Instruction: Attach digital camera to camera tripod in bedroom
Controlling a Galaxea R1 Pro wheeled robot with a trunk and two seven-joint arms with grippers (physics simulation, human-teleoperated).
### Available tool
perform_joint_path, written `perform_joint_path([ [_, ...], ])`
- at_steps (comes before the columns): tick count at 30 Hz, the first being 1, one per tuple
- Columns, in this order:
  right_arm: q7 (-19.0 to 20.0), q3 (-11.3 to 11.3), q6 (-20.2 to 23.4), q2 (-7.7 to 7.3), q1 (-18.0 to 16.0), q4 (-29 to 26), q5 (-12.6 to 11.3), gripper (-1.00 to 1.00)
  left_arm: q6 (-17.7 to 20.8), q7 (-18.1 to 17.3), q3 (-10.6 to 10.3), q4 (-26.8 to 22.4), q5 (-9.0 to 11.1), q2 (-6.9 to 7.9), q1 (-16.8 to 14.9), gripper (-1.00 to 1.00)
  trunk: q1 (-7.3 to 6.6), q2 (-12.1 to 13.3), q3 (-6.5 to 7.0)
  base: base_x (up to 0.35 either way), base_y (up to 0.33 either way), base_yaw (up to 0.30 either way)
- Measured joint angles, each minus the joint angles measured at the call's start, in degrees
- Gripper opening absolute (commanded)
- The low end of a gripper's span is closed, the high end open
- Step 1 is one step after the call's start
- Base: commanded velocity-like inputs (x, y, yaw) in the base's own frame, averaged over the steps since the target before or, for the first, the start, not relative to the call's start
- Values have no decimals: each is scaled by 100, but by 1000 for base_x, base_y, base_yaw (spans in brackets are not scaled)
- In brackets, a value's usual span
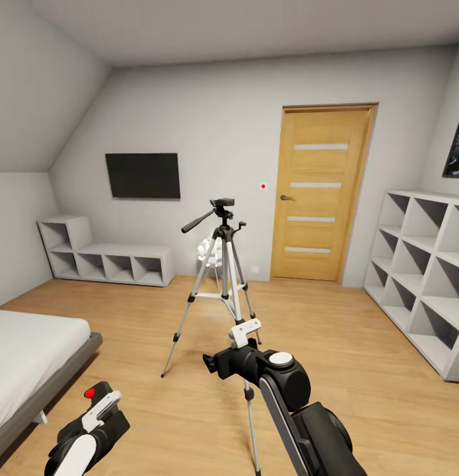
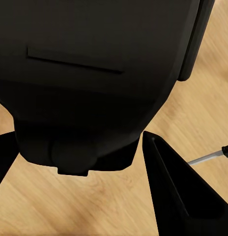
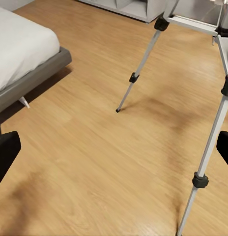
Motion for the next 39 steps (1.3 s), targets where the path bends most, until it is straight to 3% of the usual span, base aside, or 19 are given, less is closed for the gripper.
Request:
perform_joint_path([
  [12, 37, -23, 349, -257, 27, 19, -52, 100, -3, 21, -2, 66, -7, -56, 44, -100, -264, 481, 216, 0, 0, 0],
  [17, 40, -22, 547, -277, 28, 17, -55, 100, -4, 23, -2, 70, -7, -59, 47, -100, -373, 682, 305, 0, 0, 0],
  [39, 42, -1, 549, -288, 29, 23, -58, 100, -5, 28, -2, 72, -8, -61, 48, -100, -857, 1565, 701, 0, 0, 0],
])
